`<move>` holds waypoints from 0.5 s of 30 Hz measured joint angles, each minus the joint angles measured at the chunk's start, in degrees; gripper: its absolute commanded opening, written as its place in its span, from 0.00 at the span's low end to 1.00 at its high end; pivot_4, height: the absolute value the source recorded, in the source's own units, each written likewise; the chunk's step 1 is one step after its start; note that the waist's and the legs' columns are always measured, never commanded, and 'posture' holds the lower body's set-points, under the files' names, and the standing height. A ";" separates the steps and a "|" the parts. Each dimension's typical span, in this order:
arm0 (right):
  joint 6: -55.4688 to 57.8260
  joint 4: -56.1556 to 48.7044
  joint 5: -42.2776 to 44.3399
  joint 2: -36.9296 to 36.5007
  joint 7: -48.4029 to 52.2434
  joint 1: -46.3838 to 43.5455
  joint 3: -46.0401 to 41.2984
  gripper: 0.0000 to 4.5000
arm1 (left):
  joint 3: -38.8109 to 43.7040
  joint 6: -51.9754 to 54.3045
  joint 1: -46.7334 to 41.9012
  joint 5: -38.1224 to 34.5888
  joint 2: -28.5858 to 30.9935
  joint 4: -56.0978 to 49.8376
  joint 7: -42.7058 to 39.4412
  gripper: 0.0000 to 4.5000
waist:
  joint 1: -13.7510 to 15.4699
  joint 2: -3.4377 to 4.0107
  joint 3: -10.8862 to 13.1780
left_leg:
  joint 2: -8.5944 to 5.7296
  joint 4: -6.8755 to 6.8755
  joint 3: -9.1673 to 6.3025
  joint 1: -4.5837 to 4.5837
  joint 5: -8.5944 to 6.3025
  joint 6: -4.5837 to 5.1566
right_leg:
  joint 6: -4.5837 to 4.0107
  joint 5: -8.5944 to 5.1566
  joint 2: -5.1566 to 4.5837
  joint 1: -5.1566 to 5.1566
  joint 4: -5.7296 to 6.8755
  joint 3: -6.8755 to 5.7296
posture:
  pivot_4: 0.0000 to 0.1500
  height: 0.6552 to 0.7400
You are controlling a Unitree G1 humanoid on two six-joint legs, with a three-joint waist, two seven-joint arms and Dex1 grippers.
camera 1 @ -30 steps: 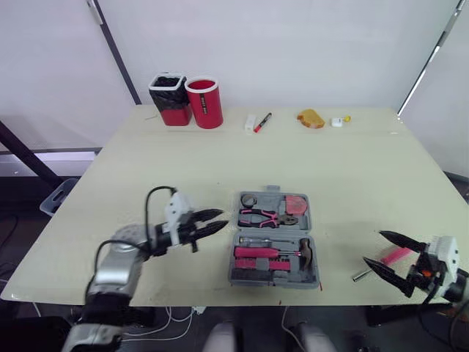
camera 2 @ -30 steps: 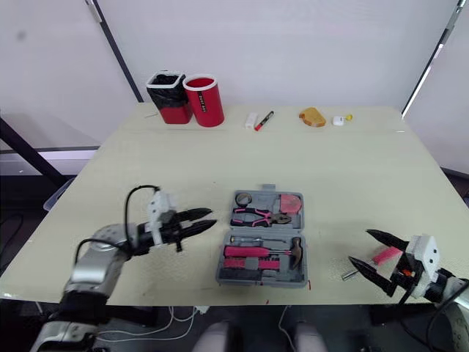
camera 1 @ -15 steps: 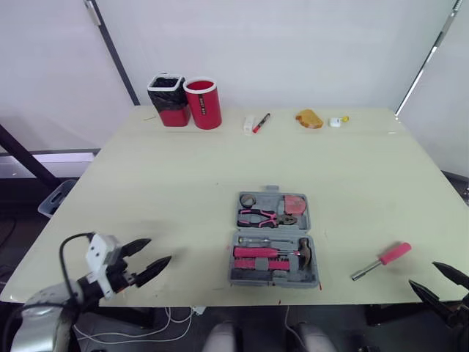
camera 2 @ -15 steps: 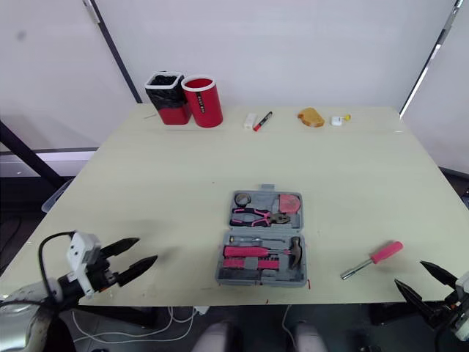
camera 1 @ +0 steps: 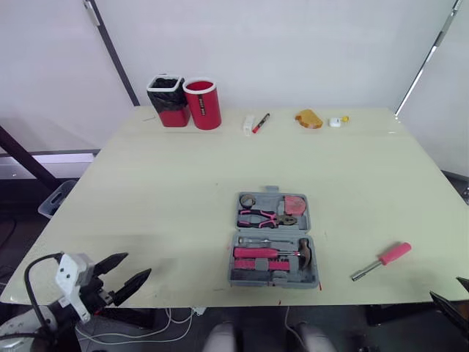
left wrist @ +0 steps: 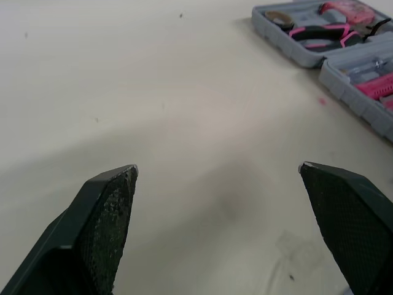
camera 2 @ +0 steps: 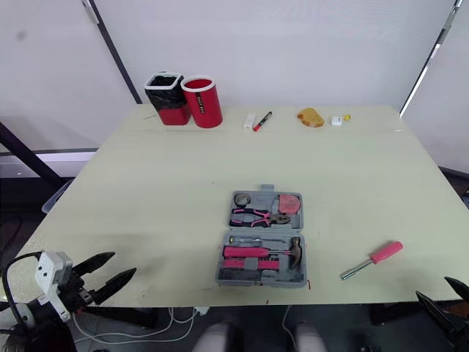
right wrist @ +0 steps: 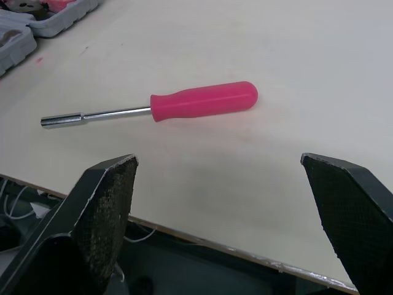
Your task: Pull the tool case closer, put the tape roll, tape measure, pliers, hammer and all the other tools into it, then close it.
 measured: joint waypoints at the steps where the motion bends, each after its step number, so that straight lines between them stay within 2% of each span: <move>1: -0.01 -1.24 -0.19 0.74 -0.70 -0.07 0.18 1.00 | -0.52 -0.09 -0.84 0.03 0.29 0.04 -0.43 0.99 | 0.00 0.00 0.00 | 0.01 0.00 0.00 0.00 0.00 0.00 | 0.00 0.00 0.02 0.00 0.01 0.00 | 1.00 1.00; 5: 1.96 -9.24 -0.55 3.77 -4.77 -0.25 3.04 1.00 | -4.32 -1.37 -4.45 1.52 2.41 0.70 -3.27 0.99 | 0.00 0.03 0.00 | 0.01 -0.02 0.01 0.02 0.00 0.00 | 0.00 0.00 0.04 0.00 0.02 0.01 | 1.00 1.00; 15: 16.29 -28.18 -8.07 10.05 -27.79 -3.41 11.06 1.00 | -14.45 -2.48 -18.78 2.10 5.98 1.72 -13.69 0.99 | 0.04 0.01 -0.01 | -0.05 -0.05 0.03 -0.06 0.00 0.00 | -0.25 0.15 0.04 -0.06 0.01 0.02 | 1.00 1.00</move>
